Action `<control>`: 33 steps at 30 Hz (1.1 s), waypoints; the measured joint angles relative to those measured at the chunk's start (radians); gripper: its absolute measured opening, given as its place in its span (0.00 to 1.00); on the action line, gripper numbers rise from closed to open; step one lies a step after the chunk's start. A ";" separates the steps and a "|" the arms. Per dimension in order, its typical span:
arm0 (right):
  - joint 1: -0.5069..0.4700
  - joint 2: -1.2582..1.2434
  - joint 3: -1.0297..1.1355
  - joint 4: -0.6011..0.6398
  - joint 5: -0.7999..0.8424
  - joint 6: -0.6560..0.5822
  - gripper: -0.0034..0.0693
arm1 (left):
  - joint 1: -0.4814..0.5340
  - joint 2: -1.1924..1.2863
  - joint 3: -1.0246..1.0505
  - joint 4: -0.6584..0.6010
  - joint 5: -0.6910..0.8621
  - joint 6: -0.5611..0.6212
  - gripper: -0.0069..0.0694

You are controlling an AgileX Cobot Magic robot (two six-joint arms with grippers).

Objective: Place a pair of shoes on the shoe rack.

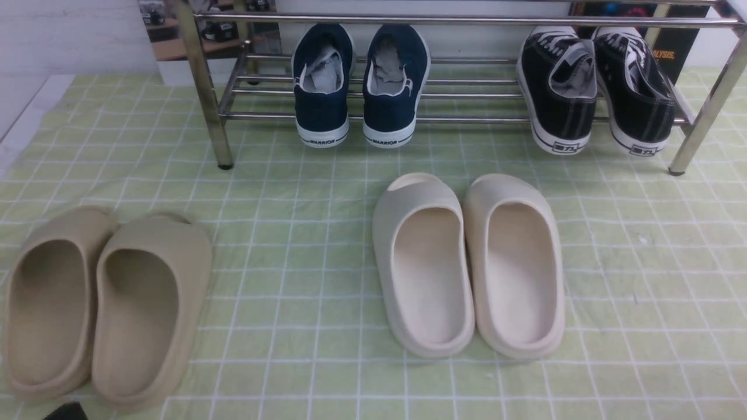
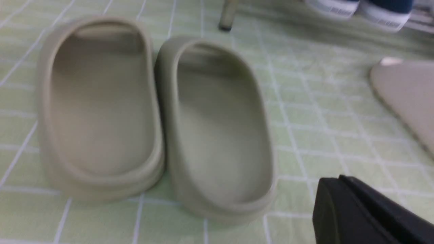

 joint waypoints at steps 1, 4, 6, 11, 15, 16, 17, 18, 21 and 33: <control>0.000 0.000 0.000 0.000 0.000 0.000 0.38 | 0.007 0.000 0.000 0.000 0.010 0.017 0.07; 0.000 0.000 0.000 0.000 0.000 0.000 0.38 | 0.019 0.000 0.000 0.000 0.014 0.086 0.07; 0.000 0.000 0.000 0.000 0.000 0.000 0.38 | 0.024 0.000 0.000 0.000 0.015 0.109 0.07; 0.000 0.000 0.000 0.000 0.000 0.000 0.38 | 0.025 0.000 0.000 0.000 0.017 0.118 0.07; 0.000 0.000 0.000 0.000 0.000 0.000 0.38 | 0.025 0.000 0.000 -0.001 0.018 0.118 0.07; 0.000 0.000 0.000 0.000 0.000 0.000 0.38 | 0.025 0.000 0.000 -0.001 0.018 0.118 0.07; 0.000 0.000 0.000 0.000 0.000 0.000 0.38 | 0.025 0.000 0.000 -0.001 0.018 0.118 0.07; 0.000 0.000 0.000 0.000 0.000 0.000 0.38 | 0.025 0.000 0.000 -0.002 0.018 0.118 0.07; 0.000 0.000 0.000 0.000 0.000 0.000 0.38 | 0.025 0.000 0.000 -0.002 0.018 0.118 0.07; 0.000 0.000 0.000 0.000 0.000 0.000 0.38 | 0.025 0.000 0.000 -0.005 0.018 0.118 0.07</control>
